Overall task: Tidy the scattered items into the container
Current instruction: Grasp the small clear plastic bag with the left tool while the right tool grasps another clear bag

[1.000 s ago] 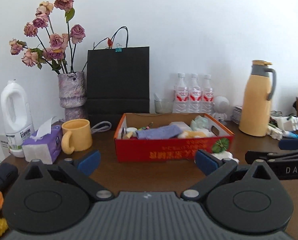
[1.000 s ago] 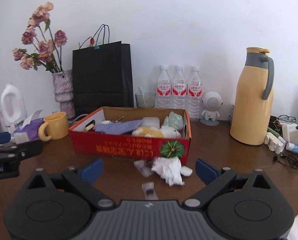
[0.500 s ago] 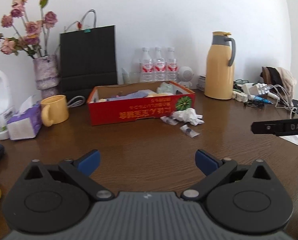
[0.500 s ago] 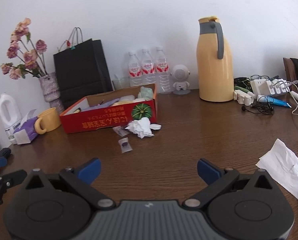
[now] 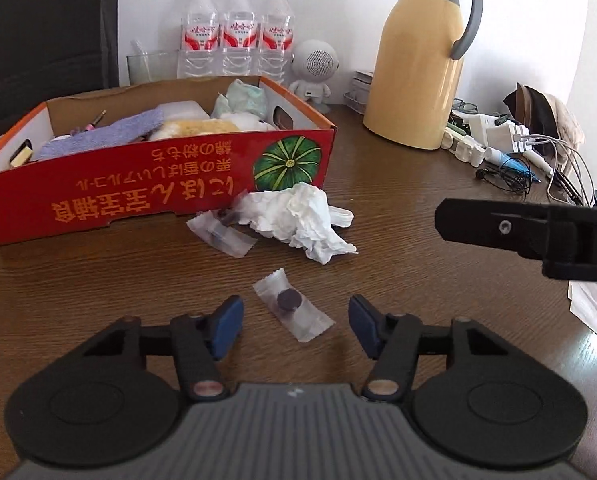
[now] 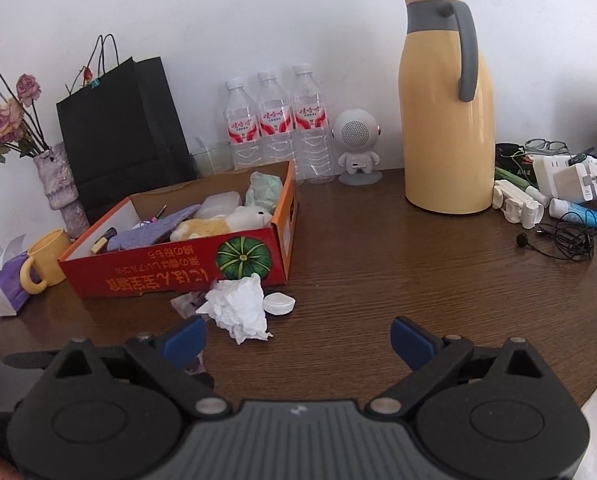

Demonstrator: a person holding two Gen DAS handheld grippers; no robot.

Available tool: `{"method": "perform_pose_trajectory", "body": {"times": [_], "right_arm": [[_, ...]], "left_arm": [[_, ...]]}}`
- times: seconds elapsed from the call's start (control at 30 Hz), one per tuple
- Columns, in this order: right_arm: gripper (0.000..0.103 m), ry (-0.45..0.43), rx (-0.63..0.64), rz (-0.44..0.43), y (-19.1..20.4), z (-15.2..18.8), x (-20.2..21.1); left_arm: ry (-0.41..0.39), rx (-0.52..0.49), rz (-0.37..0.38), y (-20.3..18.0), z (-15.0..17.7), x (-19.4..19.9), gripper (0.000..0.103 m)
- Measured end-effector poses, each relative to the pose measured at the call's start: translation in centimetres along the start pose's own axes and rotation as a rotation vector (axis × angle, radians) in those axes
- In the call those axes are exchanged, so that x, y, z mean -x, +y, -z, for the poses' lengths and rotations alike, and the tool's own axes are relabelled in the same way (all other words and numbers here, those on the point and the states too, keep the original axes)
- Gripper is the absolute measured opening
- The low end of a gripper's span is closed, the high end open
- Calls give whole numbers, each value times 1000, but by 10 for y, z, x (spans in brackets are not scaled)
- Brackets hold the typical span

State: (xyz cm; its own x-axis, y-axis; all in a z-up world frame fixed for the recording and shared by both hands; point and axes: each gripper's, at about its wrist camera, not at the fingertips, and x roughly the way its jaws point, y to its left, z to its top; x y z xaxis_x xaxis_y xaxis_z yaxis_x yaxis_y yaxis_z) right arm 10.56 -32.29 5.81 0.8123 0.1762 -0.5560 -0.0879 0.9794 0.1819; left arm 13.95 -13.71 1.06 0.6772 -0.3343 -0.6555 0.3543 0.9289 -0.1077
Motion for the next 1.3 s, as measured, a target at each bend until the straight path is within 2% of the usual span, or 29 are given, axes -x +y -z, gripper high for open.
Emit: {"method": "perform_pose_trajectory", "body": {"times": [0.03,0.07,0.13,0.17,0.33,0.47,0.53,0.63,0.67,0.73,0.8,0.97,1.03,1.07,1.3], "right_arm": [[98,8,15,0,0,-3,-7],[98,13,29,-1,1,-6,-14],[97,26,44,4,0,-12,-27],[97,34,42,9,-1,-15,-34],[94,73,65,-20,8,-17,-58],[87,119,132,-84,34,-21,-77],[81,118,164,-159,53,-24,-84],[76,104,220,-323,78,-24,-93],[73,110,233,-347,83,-24,-99],[59,118,264,-317,92,-25,-110],[54,108,294,-299,100,-28,-112],[52,128,357,-312,117,-27,-119],[45,155,395,-272,123,-21,-128],[44,163,403,-246,123,-18,-130],[45,175,349,-244,110,-14,-128]], "left_arm": [[0,-10,-1,-2,-2,-3,52],[4,-25,-3,-3,-4,-6,38],[8,-38,-16,-3,-4,-8,22],[5,-43,-15,-1,-3,-7,20],[-10,-13,7,21,3,11,16],[-52,66,-48,57,1,36,16],[-78,102,-88,76,0,49,16],[-114,156,-143,103,-1,66,16],[-123,174,-154,110,-1,70,16],[-139,193,-169,122,-2,73,16],[-154,203,-172,129,-3,75,16],[-171,211,-145,137,1,76,16],[-166,224,-132,140,4,74,16],[-163,227,-127,140,4,74,16],[-169,193,-95,135,7,74,16]]}}
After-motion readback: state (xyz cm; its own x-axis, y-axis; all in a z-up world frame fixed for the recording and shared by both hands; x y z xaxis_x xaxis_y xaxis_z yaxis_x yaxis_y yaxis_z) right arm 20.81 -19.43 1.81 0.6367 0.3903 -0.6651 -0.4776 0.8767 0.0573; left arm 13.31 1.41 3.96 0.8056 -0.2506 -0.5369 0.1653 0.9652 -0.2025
